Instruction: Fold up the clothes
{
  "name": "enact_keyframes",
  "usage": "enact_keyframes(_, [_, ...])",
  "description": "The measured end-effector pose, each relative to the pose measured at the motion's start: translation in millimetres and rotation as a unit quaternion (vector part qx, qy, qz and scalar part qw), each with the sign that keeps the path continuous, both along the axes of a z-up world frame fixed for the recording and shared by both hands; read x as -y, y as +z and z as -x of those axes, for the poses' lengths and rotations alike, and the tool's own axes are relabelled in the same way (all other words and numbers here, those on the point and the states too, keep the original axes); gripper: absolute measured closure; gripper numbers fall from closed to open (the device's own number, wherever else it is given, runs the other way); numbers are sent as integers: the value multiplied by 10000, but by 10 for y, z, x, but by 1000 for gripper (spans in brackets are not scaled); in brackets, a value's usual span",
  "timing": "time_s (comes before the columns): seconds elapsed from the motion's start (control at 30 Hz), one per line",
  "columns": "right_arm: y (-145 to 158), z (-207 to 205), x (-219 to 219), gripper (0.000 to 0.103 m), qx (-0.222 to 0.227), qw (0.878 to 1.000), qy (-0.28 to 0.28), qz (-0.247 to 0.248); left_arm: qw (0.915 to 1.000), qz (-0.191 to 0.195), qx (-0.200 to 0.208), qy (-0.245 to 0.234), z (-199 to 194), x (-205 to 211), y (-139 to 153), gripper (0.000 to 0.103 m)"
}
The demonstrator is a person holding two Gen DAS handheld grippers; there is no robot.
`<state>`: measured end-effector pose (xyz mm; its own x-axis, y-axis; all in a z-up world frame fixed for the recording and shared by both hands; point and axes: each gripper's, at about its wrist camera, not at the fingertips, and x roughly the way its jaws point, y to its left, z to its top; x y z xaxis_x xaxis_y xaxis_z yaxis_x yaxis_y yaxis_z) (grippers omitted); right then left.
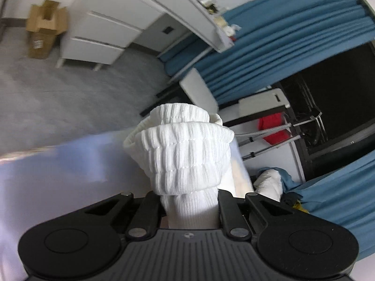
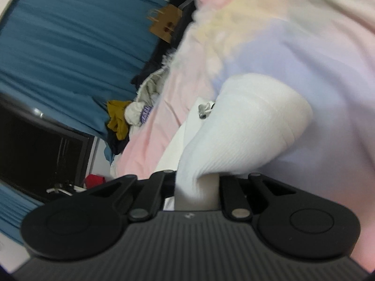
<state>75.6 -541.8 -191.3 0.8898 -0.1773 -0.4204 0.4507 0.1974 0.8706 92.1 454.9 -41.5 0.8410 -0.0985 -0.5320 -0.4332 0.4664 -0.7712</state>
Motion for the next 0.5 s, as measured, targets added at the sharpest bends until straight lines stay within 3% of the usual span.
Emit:
enact_keyframes(0.2, [88,271,-75,90,-236,9985,480,88,9990,177,-408,-70,914,-565,-237,92])
enact_keyframes(0.37, [-159,297,-8,90,-650,9963,565,-37,9981,28,-479,-394,1210,-688,-453,79])
enact_keyframes(0.5, [-273,274,15,90,-743,9954,610,-36,9963,-316,-391,-702,1310,-499,-384,71])
